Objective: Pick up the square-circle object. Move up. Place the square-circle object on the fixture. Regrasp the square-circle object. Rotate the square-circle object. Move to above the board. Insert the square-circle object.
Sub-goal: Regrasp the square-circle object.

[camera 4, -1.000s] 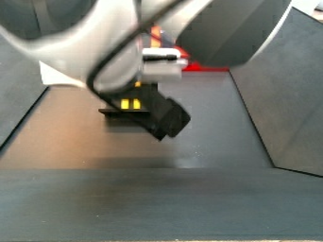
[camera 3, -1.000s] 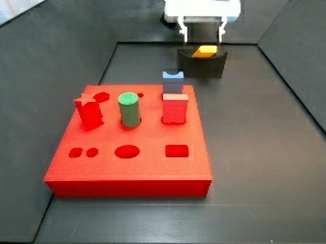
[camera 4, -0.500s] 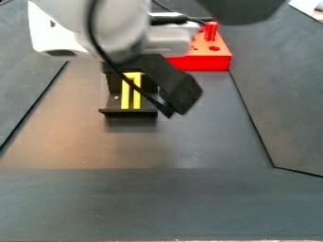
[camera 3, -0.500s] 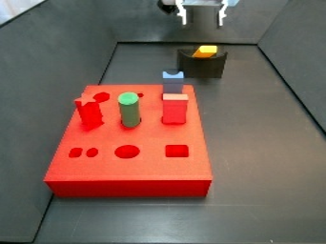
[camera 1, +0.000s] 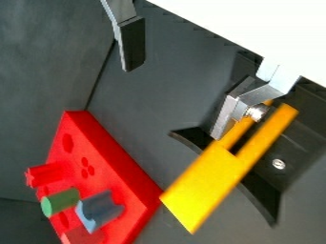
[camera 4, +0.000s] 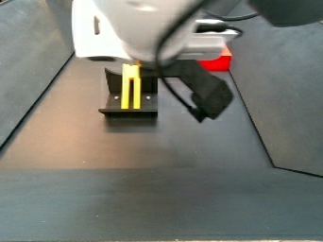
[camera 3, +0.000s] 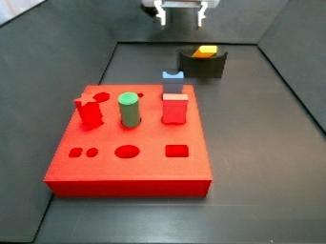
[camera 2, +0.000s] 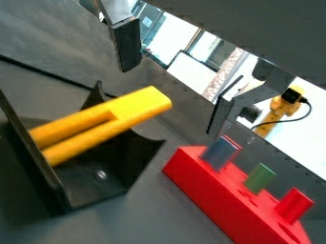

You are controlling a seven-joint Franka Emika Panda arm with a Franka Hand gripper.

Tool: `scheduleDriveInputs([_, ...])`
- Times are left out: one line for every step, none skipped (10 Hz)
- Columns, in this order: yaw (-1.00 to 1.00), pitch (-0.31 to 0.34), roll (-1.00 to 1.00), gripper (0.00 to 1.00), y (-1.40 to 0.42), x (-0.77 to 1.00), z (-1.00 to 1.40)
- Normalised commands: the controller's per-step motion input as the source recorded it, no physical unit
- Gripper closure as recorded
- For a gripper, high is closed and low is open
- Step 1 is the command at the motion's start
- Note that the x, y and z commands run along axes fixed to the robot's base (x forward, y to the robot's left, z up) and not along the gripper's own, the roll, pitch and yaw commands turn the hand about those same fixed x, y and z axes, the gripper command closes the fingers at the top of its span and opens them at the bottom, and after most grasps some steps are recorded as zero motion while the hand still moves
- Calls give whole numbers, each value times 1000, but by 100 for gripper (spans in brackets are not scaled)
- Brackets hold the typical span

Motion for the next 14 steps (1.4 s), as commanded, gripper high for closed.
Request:
scheduleDriveInputs([-8, -78, 77, 0, -9, -952, 26])
scheduleDriveInputs([5, -81, 101, 0, -14, -760, 23])
scheduleDriveInputs([11, -82, 112, 0, -16, -664, 24])
scheduleDriveInputs([-1000, -23, 863, 0, -1000, -267, -111])
scheduleDriveInputs([-1000, -35, 871, 0, -1000, -149, -100])
scheduleDriveInputs([-1000, -66, 871, 0, -1000, -72, -75])
scheduleDriveInputs([-1000, -85, 866, 0, -1000, -71, -76])
scheduleDriveInputs([-1000, -141, 856, 0, -1000, -91, -49])
scheduleDriveInputs([-1000, -174, 854, 0, -993, -101, -27])
scheduleDriveInputs([-1000, -206, 851, 0, -794, -88, -8])
scheduleDriveInputs([-1000, -236, 847, 0, -588, -70, -3])
scheduleDriveInputs([-1000, -263, 843, 0, -380, -56, 1])
scheduleDriveInputs([-1000, -297, 836, 0, -96, -43, 10])
scheduleDriveInputs([-1000, -322, 825, 0, -5, -39, 13])
